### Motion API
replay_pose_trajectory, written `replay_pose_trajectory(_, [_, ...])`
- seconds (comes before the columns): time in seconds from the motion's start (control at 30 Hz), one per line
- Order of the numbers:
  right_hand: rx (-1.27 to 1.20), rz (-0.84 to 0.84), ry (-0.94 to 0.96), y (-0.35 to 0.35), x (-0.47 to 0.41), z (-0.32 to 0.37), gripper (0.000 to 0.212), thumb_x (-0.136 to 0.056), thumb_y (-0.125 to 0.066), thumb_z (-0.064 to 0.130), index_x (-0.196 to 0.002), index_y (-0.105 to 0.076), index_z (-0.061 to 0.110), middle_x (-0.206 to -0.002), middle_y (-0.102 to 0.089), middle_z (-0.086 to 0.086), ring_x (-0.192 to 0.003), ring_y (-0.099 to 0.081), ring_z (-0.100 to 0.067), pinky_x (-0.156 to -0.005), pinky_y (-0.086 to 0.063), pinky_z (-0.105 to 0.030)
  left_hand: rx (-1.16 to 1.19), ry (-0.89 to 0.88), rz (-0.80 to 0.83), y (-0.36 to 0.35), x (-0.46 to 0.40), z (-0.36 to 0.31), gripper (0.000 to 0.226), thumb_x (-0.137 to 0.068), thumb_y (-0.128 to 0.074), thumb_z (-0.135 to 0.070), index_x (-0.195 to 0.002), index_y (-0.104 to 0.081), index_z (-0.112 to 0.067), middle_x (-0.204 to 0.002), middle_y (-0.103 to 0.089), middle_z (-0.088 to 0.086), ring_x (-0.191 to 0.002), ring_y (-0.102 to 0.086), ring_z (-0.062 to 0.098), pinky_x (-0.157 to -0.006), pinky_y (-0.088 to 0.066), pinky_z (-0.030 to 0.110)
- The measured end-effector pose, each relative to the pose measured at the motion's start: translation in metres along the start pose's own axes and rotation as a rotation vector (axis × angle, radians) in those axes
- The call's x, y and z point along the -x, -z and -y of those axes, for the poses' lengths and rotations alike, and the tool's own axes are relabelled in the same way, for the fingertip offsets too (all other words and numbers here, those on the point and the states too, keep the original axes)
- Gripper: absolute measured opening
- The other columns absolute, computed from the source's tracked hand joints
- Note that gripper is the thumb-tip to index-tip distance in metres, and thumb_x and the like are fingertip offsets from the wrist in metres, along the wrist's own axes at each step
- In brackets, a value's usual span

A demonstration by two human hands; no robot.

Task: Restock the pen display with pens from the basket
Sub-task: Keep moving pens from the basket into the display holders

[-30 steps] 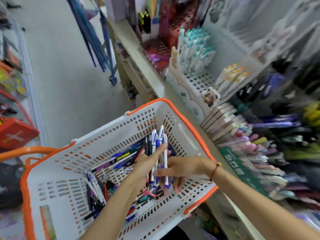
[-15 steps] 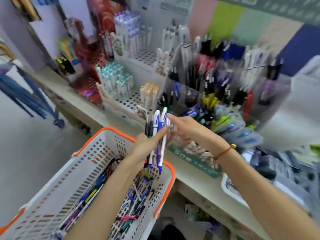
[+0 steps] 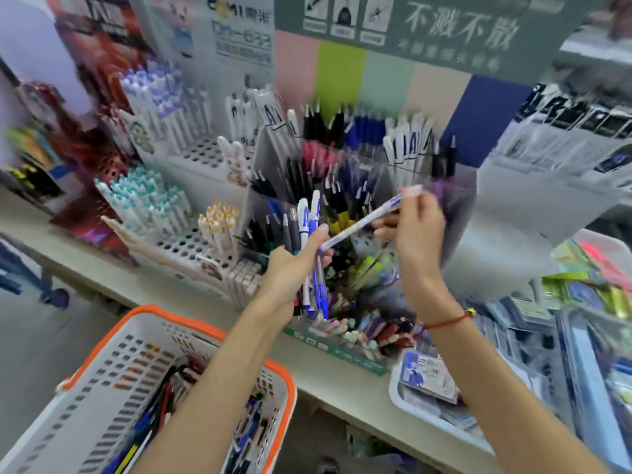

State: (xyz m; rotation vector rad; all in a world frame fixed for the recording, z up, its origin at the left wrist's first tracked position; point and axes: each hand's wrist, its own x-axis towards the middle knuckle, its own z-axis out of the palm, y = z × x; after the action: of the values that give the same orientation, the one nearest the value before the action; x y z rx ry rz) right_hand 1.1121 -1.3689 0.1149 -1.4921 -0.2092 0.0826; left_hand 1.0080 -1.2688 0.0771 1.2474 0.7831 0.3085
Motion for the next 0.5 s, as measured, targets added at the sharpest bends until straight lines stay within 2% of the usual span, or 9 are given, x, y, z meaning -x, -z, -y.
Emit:
replay_pose_trajectory(0.1, [-0.062,-0.266,0.330,0.012,-0.017,0.020,0.022,-0.107,-0.029,0.017,-0.092,-0.044,0.018,-0.064,-0.052,0.011,-0.047,-0.054,-0.006,-0.048,-0.048,-0.020,0.018,-0.023,0.008,-0.006,-0.007,-0.001,0.025,-0.088,-0.067,-0.042,-0.098,-0.070,-0.020,-0.064,-0.069,-0.012,-0.064,-0.065,0.000,-0.070,-0.050,0.021])
replay_pose_trajectory(0.2, [-0.075,-0.410,0.623,0.015,-0.032,0.036,0.015,-0.105,-0.027,0.009,-0.098,-0.039,0.010,-0.074,-0.048,0.007,-0.054,-0.053,0.000,-0.055,-0.049,-0.018,0.011,-0.024,0.022,-0.011,-0.011,-0.003,0.030,-0.087,-0.067,-0.043,-0.101,-0.070,-0.017,-0.062,-0.068,-0.013,-0.061,-0.064,-0.001,-0.069,-0.050,0.019])
replay_pose_trajectory(0.27, [-0.027,-0.472,0.783,0.015,-0.041,0.039,0.014,-0.103,-0.026,0.001,-0.098,-0.038,0.007,-0.077,-0.044,0.007,-0.059,-0.052,0.005,-0.058,-0.046,-0.013,-0.002,-0.021,0.043,-0.014,-0.012,-0.002,0.038,-0.086,-0.067,-0.045,-0.107,-0.070,-0.014,-0.065,-0.069,-0.012,-0.062,-0.064,-0.001,-0.074,-0.050,0.020])
replay_pose_trajectory(0.3, [0.007,-0.481,0.832,0.015,-0.046,0.038,0.015,-0.103,-0.026,0.001,-0.098,-0.038,0.009,-0.078,-0.043,0.007,-0.060,-0.052,0.004,-0.057,-0.047,-0.017,-0.013,-0.021,0.057,-0.016,-0.011,-0.002,0.040,-0.086,-0.067,-0.046,-0.109,-0.069,-0.013,-0.066,-0.070,-0.011,-0.062,-0.064,-0.001,-0.077,-0.050,0.021])
replay_pose_trajectory(0.33, [0.044,-0.468,0.848,0.015,-0.049,0.035,0.016,-0.103,-0.026,0.005,-0.098,-0.038,0.014,-0.079,-0.045,0.004,-0.060,-0.054,-0.006,-0.055,-0.049,-0.025,-0.025,-0.025,0.071,-0.017,-0.011,-0.001,0.040,-0.087,-0.066,-0.047,-0.109,-0.069,-0.014,-0.066,-0.070,-0.011,-0.062,-0.064,-0.002,-0.076,-0.049,0.021])
replay_pose_trajectory(0.37, [0.092,-0.440,0.846,0.016,-0.051,0.031,0.016,-0.104,-0.027,0.008,-0.098,-0.039,0.018,-0.080,-0.046,-0.001,-0.060,-0.054,-0.016,-0.055,-0.049,-0.032,-0.035,-0.030,0.084,-0.020,-0.010,-0.002,0.038,-0.088,-0.065,-0.046,-0.108,-0.070,-0.015,-0.066,-0.070,-0.011,-0.062,-0.064,-0.002,-0.071,-0.049,0.018])
replay_pose_trajectory(0.4, [0.151,-0.411,0.840,0.015,-0.053,0.026,0.016,-0.104,-0.028,0.010,-0.098,-0.041,0.017,-0.081,-0.047,-0.004,-0.061,-0.053,-0.019,-0.055,-0.049,-0.033,-0.037,-0.035,0.094,-0.022,-0.010,-0.002,0.035,-0.088,-0.064,-0.045,-0.106,-0.071,-0.015,-0.066,-0.070,-0.011,-0.062,-0.064,-0.002,-0.065,-0.049,0.015])
replay_pose_trajectory(0.5, [0.422,-0.351,0.785,0.014,-0.059,0.011,0.026,-0.104,-0.033,0.014,-0.099,-0.053,-0.002,-0.088,-0.053,-0.002,-0.072,-0.047,-0.005,-0.065,-0.045,-0.025,-0.035,-0.030,0.112,-0.027,-0.007,-0.005,0.033,-0.089,-0.065,-0.043,-0.105,-0.071,-0.015,-0.067,-0.070,-0.010,-0.062,-0.064,-0.002,-0.058,-0.049,0.011])
